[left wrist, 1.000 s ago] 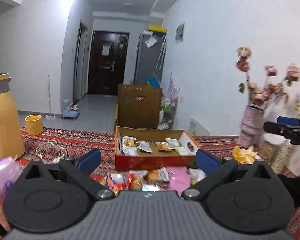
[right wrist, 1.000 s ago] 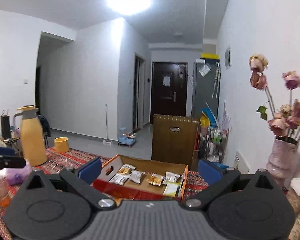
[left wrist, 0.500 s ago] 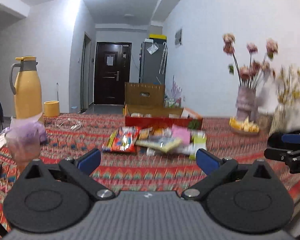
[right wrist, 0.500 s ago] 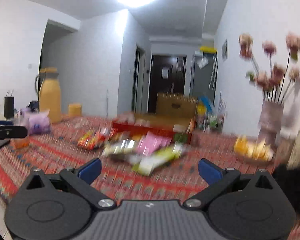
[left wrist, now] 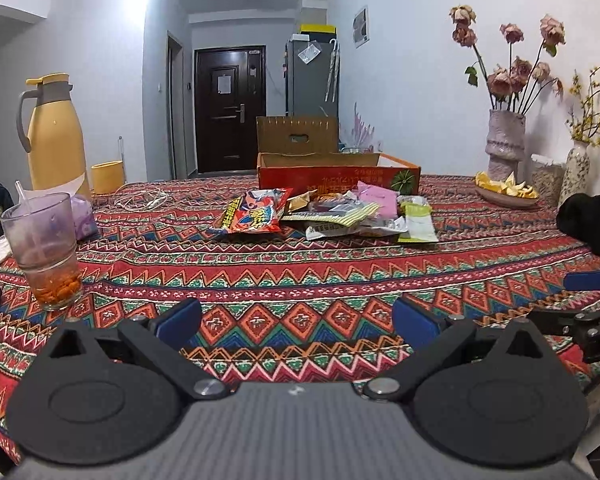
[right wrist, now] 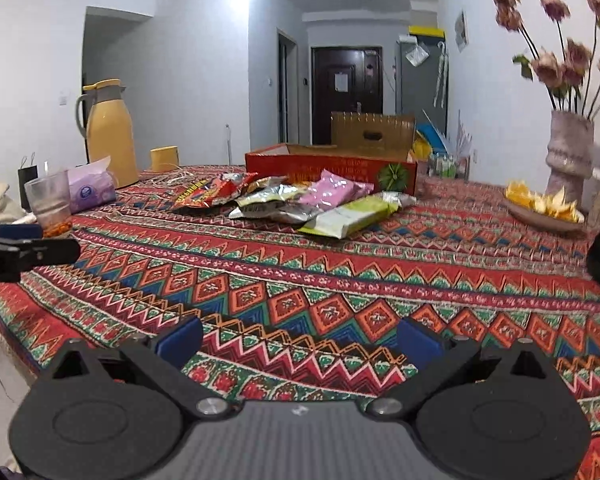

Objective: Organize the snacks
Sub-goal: 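Move both open tools back toward the snack pile, then grasp the red-blue chip bag with the left tool while the right tool grasps a clear cracker packet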

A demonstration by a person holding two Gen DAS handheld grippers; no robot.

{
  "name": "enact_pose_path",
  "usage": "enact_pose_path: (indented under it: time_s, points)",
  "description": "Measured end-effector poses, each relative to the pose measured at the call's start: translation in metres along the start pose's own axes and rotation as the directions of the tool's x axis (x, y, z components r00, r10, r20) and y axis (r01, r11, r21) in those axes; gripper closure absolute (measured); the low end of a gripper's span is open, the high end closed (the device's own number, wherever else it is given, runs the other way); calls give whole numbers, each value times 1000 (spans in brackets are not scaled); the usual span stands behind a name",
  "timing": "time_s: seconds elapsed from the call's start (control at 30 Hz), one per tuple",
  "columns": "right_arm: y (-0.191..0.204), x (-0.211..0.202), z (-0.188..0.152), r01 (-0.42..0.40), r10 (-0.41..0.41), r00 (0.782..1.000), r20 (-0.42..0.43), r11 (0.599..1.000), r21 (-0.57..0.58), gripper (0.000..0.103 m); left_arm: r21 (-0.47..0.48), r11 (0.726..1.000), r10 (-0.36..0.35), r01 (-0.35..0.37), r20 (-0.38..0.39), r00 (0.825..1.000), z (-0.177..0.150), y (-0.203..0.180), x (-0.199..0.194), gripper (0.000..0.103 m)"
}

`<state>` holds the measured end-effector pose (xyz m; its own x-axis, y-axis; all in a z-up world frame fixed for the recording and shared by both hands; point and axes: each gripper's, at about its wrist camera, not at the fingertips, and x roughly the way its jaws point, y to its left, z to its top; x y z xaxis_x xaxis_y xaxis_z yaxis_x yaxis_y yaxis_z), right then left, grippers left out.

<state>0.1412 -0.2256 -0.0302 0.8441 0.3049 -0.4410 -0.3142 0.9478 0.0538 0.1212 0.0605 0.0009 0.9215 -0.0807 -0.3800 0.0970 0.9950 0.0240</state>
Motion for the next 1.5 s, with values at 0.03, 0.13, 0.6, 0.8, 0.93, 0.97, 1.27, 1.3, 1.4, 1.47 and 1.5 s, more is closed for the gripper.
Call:
enact_pose_path:
  time_s: [0.03, 0.13, 0.6, 0.8, 0.93, 0.97, 1.27, 1.3, 1.4, 1.47, 1.5]
  points:
    - [-1, 3, 1, -2, 2, 1000, -6, 1000, 5, 0, -3, 1000, 0, 0, -7, 1000, 1, 1, 3, 0]
    - [-4, 12, 6, -2, 2, 1000, -19, 1000, 2, 0, -9, 1000, -1, 1, -25, 1000, 5, 1, 13, 0]
    - [-39, 73, 54, 43, -40, 998, -38, 996, 73, 0, -14, 1000, -6, 5, -57, 998, 60, 22, 88, 0]
    - [-80, 113, 101, -30, 32, 999, -5, 981, 193, 0, -15, 1000, 15, -16, -90, 996, 103, 36, 158, 0]
    - [-102, 150, 137, -68, 75, 997, -31, 980, 189, 0, -30, 1000, -10, 6, -128, 992, 124, 49, 216, 0]
    - [-106, 162, 145, -50, 60, 997, -56, 983, 177, 0, -30, 1000, 0, -5, -148, 989, 127, 51, 232, 0]
    - [-141, 281, 173, 87, -56, 986, -156, 977, 195, 25, -64, 997, -46, 30, -268, 962, 118, 71, 317, 25]
    - [-143, 290, 171, 88, -54, 986, -160, 973, 213, 27, -72, 997, -53, 35, -276, 960, 115, 72, 321, 28]
    - [-144, 308, 165, 100, -66, 986, -150, 969, 228, 34, -96, 993, -95, 71, -277, 956, 110, 76, 327, 29]
    - [-140, 315, 162, 101, -68, 984, -164, 974, 202, 41, -105, 992, -97, 71, -269, 958, 109, 76, 329, 29]
    - [-139, 316, 160, 94, -61, 984, -169, 975, 200, 49, -106, 992, -97, 71, -267, 959, 108, 75, 329, 29]
